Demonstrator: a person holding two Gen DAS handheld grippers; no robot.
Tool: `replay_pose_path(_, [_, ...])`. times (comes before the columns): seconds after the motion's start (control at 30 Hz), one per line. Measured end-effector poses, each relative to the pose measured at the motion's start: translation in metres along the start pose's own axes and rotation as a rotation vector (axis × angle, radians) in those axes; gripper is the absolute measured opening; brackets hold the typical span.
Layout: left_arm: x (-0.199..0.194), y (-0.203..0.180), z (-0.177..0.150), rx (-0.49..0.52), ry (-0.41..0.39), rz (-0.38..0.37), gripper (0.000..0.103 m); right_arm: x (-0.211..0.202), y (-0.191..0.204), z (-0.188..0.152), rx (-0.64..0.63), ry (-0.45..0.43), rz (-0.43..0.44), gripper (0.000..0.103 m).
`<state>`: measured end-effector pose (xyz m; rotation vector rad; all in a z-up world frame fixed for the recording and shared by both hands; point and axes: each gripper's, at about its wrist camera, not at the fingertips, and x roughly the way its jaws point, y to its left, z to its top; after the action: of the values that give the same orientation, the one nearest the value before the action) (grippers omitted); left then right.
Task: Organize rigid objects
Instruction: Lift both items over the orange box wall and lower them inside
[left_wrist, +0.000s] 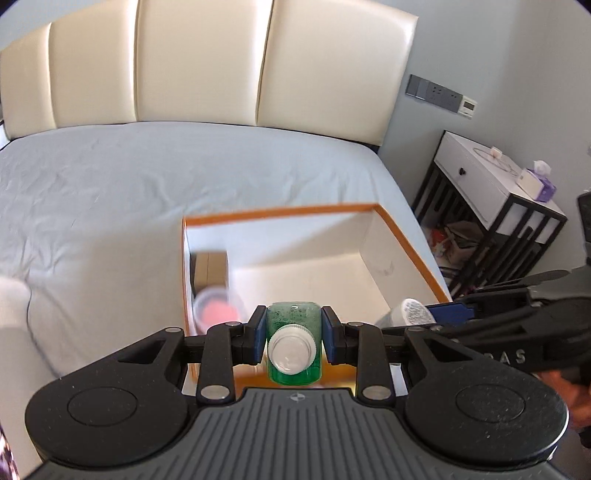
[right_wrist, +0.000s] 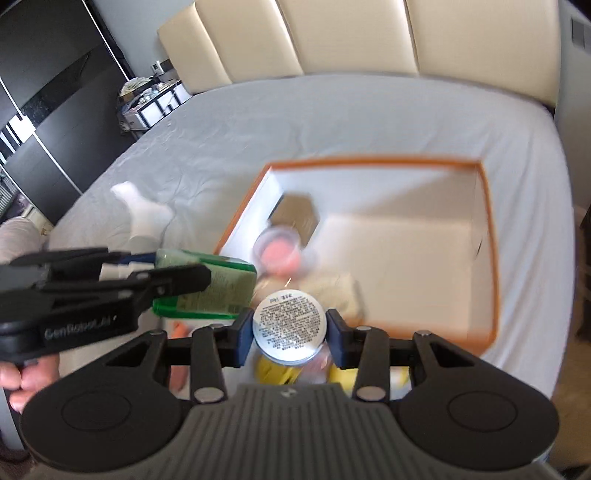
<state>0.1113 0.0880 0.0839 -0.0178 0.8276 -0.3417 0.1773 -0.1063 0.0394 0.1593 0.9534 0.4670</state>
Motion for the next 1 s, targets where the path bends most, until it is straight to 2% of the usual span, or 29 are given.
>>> replay_pose_path(0.07, [0.023,0.005,0.015,-0.004,0.032,-0.009,0.033,0.011,-0.007,0.017,-0.002,0.000,-0.023,0.041])
replay_pose_path(0.2, [0.077,0.009,0.029,0.054,0.147,-0.001,0.033,0.042,-0.032,0.041,0.028,0.031,-0.063,0.041])
replay_pose_path(0.3, [0.116,0.011,0.031,0.091,0.217,0.031,0.033,0.058,-0.044,0.045,0.012,0.022,-0.088,0.041])
replay_pose_path(0.43, [0.151,0.006,0.030,0.165,0.263,0.036,0.033,0.074,-0.058,0.047,-0.005,0.031,-0.091,0.041])
replay_pose_path(0.53, [0.168,-0.002,0.027,0.263,0.272,0.075,0.033,0.086,-0.065,0.051,0.000,0.048,-0.087,0.041])
replay_pose_path(0.73, [0.191,-0.026,0.020,0.638,0.205,0.210,0.034,0.099,-0.074,0.055,0.005,0.065,-0.070,0.041])
replay_pose_path(0.8, [0.197,-0.030,0.012,0.738,0.191,0.233,0.034,0.099,-0.077,0.054,0.006,0.068,-0.069,0.041])
replay_pose_path(0.9, [0.205,-0.033,-0.003,0.816,0.211,0.243,0.034,0.101,-0.082,0.053,0.021,0.078,-0.073,0.042])
replay_pose_path(1.0, [0.201,-0.037,-0.017,0.876,0.197,0.261,0.034,0.103,-0.086,0.052,0.034,0.085,-0.077,0.041])
